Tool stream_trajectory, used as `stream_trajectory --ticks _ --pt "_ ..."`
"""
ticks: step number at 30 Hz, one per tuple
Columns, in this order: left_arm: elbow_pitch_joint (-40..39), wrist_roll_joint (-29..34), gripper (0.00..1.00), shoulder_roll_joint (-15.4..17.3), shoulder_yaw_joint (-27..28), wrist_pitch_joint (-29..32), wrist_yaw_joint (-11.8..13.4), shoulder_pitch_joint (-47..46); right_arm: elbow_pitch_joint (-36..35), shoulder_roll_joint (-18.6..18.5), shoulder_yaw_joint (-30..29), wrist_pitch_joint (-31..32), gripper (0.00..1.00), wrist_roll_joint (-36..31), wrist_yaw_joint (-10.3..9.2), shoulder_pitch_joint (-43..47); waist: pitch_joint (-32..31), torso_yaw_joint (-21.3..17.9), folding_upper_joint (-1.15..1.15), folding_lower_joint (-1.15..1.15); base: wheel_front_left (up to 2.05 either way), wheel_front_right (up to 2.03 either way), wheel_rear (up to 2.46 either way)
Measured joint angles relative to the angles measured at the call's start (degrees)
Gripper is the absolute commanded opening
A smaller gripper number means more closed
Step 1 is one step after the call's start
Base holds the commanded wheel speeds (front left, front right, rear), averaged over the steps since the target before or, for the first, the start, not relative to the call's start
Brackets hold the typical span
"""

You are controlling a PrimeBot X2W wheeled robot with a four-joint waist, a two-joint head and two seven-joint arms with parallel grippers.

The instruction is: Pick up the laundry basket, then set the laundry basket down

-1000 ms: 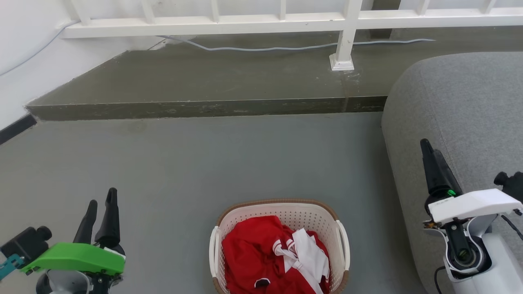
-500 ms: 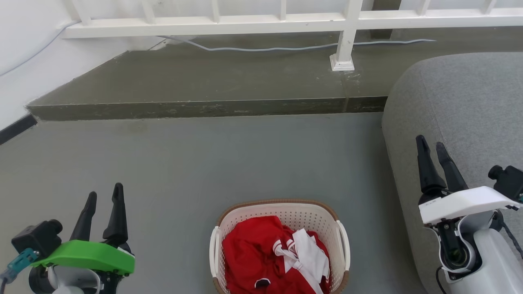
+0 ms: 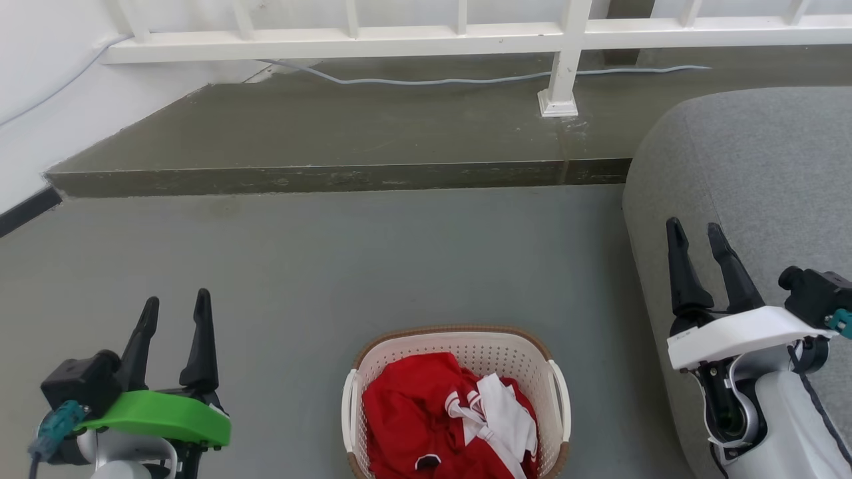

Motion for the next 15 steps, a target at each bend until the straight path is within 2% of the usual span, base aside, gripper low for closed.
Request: stream_trajectory --ticks 15 --pt "-1.83 11.82 1.0 -0.25 -0.12 -2.87 -0.08 0.0 -0.4 0.19 0.2 -2.98 1.0 -11.94 -0.36 -0.01 0.28 0.04 0.0 0.0 0.0 0.0 0.0"
